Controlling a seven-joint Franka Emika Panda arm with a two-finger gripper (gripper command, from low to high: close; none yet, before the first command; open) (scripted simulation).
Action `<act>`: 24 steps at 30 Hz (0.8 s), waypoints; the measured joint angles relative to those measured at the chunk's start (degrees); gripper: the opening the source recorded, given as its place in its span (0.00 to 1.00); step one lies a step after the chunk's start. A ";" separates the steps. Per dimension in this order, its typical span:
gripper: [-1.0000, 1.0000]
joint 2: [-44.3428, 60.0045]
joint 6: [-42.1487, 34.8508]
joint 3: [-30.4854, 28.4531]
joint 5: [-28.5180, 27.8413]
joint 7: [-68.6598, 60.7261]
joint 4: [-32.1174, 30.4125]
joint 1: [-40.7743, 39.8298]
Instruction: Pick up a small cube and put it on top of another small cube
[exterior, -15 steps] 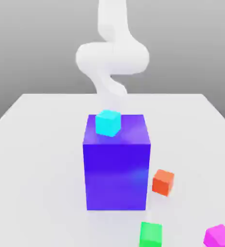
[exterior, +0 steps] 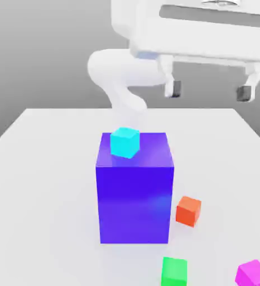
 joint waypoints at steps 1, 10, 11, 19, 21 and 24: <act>0.50 2.09 0.48 0.48 -0.61 0.58 0.18 0.32; 0.50 20.69 4.95 2.57 -4.58 4.75 1.73 5.13; 0.50 22.71 5.48 2.80 -4.78 5.05 1.89 5.64; 0.50 38.90 12.50 1.98 -7.26 7.72 4.04 10.24; 0.00 42.17 14.89 0.58 -8.52 8.65 4.82 11.40; 0.00 42.17 14.91 0.59 -8.51 8.64 4.82 11.39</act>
